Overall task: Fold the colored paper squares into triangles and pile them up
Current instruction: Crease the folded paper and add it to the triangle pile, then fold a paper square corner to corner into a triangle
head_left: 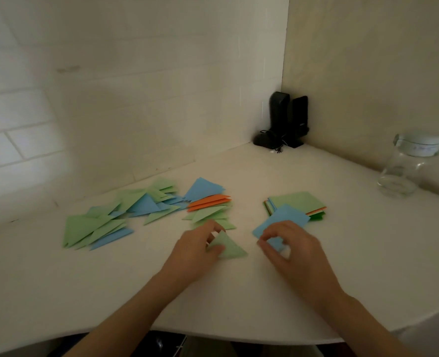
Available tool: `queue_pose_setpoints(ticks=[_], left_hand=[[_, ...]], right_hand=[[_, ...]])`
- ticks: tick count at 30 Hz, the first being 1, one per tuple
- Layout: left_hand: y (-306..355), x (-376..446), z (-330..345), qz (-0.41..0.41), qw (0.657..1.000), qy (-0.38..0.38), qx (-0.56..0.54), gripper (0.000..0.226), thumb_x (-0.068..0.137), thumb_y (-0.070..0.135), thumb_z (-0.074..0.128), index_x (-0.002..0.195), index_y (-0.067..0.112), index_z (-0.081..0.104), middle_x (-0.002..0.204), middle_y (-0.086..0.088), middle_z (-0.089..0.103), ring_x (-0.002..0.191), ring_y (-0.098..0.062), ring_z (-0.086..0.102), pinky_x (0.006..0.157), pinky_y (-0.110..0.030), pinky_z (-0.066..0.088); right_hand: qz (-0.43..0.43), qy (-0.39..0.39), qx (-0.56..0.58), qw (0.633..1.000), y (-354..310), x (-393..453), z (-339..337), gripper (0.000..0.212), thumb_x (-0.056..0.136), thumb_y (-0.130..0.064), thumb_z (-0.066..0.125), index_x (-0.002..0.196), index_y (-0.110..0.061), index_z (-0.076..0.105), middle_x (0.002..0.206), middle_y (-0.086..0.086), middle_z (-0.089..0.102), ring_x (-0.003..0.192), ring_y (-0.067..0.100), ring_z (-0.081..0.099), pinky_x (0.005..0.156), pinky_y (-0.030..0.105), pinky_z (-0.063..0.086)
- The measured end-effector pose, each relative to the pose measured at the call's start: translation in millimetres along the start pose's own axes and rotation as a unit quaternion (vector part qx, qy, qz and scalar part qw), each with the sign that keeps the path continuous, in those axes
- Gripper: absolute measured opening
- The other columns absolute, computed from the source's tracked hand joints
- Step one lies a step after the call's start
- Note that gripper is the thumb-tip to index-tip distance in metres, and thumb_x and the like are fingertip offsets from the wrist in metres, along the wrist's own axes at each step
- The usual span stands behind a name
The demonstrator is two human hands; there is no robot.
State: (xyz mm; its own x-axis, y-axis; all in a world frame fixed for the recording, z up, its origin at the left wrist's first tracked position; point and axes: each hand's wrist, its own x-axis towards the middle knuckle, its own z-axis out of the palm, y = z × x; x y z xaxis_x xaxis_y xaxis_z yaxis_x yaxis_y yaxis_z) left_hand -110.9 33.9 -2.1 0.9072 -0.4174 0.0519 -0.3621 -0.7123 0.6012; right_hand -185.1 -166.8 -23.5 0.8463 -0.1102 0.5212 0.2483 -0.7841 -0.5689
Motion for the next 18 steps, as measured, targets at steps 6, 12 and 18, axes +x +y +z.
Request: queue_pose_setpoints(ticks=[6, 12, 18], left_hand=[[-21, 22, -27, -0.046, 0.995, 0.068, -0.054, 0.02, 0.09, 0.025, 0.061, 0.107, 0.033, 0.054, 0.093, 0.01, 0.057, 0.078, -0.007, 0.058, 0.068, -0.025, 0.047], [-28, 47, -28, -0.049, 0.99, 0.113, -0.075, 0.017, 0.089, 0.025, 0.062, 0.103, 0.03, 0.054, 0.086, 0.009, 0.062, 0.073, -0.006, 0.059, 0.058, -0.019, 0.04], [-39, 94, -42, -0.048, 0.976, 0.2, -0.078, 0.019, 0.087, 0.024, 0.064, 0.103, 0.019, 0.056, 0.072, 0.008, 0.056, 0.062, -0.003, 0.049, 0.055, -0.016, 0.034]], right_hand=[[-0.038, 0.039, -0.224, 0.973, 39, -9, -5, 0.03, 0.076, -0.019, 0.045, 0.091, -0.02, 0.071, 0.095, -0.004, 0.068, 0.094, 0.017, 0.06, 0.078, 0.029, 0.03], [-0.053, -0.051, -0.199, 0.977, 10, -7, 20, 0.034, 0.076, -0.052, 0.047, 0.091, -0.03, 0.068, 0.096, -0.014, 0.062, 0.094, 0.008, 0.057, 0.08, 0.032, 0.031], [-0.04, -0.086, -0.156, 0.983, 17, 15, 27, 0.047, 0.071, -0.07, 0.044, 0.092, -0.034, 0.066, 0.092, -0.021, 0.056, 0.089, 0.003, 0.056, 0.072, 0.027, 0.033]])
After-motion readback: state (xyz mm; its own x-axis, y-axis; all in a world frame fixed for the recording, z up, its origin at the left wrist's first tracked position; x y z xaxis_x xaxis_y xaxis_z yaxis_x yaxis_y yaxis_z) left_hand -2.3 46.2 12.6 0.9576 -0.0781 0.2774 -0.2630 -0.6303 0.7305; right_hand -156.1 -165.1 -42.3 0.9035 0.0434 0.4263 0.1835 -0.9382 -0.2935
